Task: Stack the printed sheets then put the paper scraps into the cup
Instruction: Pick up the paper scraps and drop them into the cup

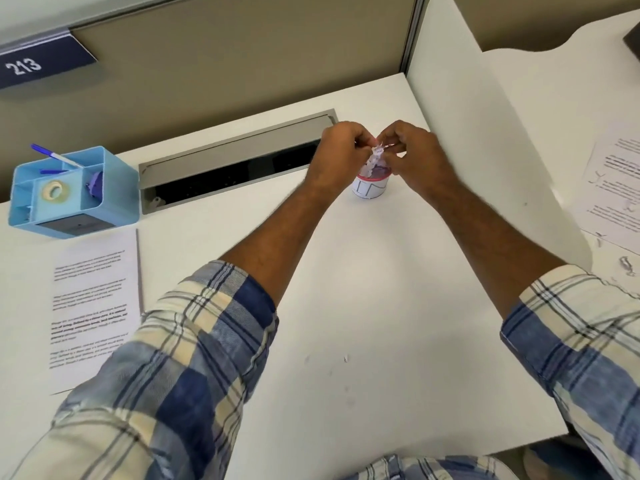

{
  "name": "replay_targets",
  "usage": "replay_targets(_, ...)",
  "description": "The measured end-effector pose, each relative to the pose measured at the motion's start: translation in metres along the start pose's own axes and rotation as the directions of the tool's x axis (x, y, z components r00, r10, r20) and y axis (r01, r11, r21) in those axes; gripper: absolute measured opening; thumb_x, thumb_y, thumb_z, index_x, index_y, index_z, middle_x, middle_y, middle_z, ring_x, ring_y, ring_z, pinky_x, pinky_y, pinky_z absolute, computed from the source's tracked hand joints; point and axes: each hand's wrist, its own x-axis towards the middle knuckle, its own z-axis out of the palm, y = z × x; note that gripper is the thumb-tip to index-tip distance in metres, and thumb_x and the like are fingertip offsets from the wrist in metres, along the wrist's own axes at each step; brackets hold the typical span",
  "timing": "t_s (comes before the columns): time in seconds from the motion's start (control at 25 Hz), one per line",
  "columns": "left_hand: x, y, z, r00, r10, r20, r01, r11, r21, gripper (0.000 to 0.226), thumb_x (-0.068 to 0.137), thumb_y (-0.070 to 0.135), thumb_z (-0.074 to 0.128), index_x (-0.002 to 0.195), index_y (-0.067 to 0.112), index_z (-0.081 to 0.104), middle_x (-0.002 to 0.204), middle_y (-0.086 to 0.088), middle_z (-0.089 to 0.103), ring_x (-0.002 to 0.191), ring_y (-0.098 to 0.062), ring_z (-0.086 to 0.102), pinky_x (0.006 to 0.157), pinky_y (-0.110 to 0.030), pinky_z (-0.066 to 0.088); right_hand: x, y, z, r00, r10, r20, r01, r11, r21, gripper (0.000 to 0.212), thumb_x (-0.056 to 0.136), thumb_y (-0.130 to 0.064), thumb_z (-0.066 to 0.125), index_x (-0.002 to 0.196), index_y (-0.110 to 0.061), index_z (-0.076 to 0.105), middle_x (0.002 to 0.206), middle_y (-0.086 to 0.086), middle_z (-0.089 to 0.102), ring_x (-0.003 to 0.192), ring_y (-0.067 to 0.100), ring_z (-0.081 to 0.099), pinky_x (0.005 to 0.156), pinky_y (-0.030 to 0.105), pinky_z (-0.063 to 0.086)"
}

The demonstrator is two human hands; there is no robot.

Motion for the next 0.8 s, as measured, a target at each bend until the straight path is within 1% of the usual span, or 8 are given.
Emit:
replay_targets(0.12,0.009,0.0,0.012,0.998,-0.043,0.056,0.041,0.998,0.046,0.016,0.096,0.007,0.071,0.108,0.01,0.081,0.104,-0.004,0.077,0.091,-0.014,0.07,0.083,-0.023,0.059,-0.004,0.007,-0.003,0.999,0.029,-0.021,-0.027,0.998,0.053,0.016,0.093,-0.01,0.064,0.108,-0.017,0.066,0.104,-0.005,0.071,0.088,0.006,0.07,0.052,0.025,0.056)
replay_targets(0.16,0.009,-0.002,0.014,0.997,-0.05,0.057,0.047,0.997,0.058,0.018,0.097,0.008,0.071,0.112,0.01,0.081,0.108,-0.005,0.077,0.094,-0.015,0.07,0.087,-0.025,0.059,-0.007,0.009,-0.004,0.999,0.032,-0.038,-0.029,0.998,0.06,0.016,0.094,-0.009,0.063,0.108,-0.015,0.067,0.104,-0.005,0.071,0.086,0.004,0.068,0.052,0.023,0.055)
replay_targets(0.24,0.006,-0.005,0.016,0.998,-0.055,0.006,0.054,0.997,0.055,0.018,0.098,0.009,0.07,0.112,0.01,0.081,0.11,-0.006,0.077,0.096,-0.014,0.068,0.09,-0.026,0.058,-0.012,0.011,-0.004,0.996,0.01,-0.092,-0.005,0.999,0.049,0.014,0.093,-0.011,0.064,0.107,-0.012,0.068,0.103,-0.003,0.071,0.082,0.004,0.064,0.062,0.014,0.051)
replay_targets(0.32,0.002,-0.008,0.013,0.995,-0.085,-0.054,0.084,0.996,-0.01,0.014,0.096,0.011,0.073,0.109,0.009,0.08,0.108,-0.006,0.077,0.094,-0.013,0.068,0.089,-0.027,0.059,-0.017,0.012,-0.004,0.99,-0.009,-0.139,0.016,0.999,0.051,0.014,0.091,-0.012,0.067,0.105,-0.011,0.069,0.1,-0.001,0.07,0.08,0.005,0.061,0.068,0.008,0.046)
replay_targets(0.52,-0.028,-0.026,0.0,0.991,-0.089,-0.102,0.08,0.993,-0.09,0.01,0.096,0.014,0.075,0.104,0.009,0.078,0.097,-0.003,0.077,0.085,-0.011,0.068,0.082,-0.024,0.06,-0.047,0.015,0.004,0.987,-0.003,-0.163,0.017,0.996,0.086,0.015,0.091,-0.009,0.063,0.104,-0.012,0.071,0.096,-0.006,0.069,0.079,-0.001,0.059,0.075,0.007,0.044)
replay_targets(0.64,-0.071,-0.043,-0.005,0.991,-0.07,-0.113,0.058,0.993,-0.104,0.014,0.097,0.007,0.067,0.105,0.01,0.078,0.1,-0.001,0.077,0.085,-0.009,0.067,0.082,-0.019,0.056,-0.078,0.015,0.02,0.997,0.021,-0.076,-0.013,0.994,0.104,0.016,0.093,-0.008,0.064,0.106,-0.012,0.072,0.101,-0.004,0.07,0.085,0.005,0.062,0.076,0.006,0.044)
replay_targets(0.72,-0.107,-0.058,-0.005,0.991,-0.065,-0.114,0.056,0.995,-0.081,0.018,0.096,0.004,0.063,0.105,0.012,0.077,0.105,0.003,0.075,0.084,-0.008,0.065,0.08,-0.011,0.05,-0.105,0.017,0.035,0.998,0.034,0.053,-0.04,0.992,0.12,0.018,0.093,-0.007,0.064,0.107,-0.014,0.073,0.103,-0.001,0.071,0.089,0.01,0.064,0.077,0.006,0.043)
replay_targets(0.8,-0.146,-0.075,-0.005,0.991,-0.108,-0.079,0.103,0.992,-0.067,0.019,0.096,0.005,0.064,0.107,0.015,0.075,0.106,0.007,0.07,0.083,-0.005,0.063,0.076,-0.007,0.046,-0.134,0.022,0.051,0.977,0.022,0.21,-0.039,0.996,0.078,0.02,0.094,-0.007,0.064,0.11,-0.015,0.073,0.106,0.002,0.07,0.093,0.015,0.065,0.081,0.01,0.045)
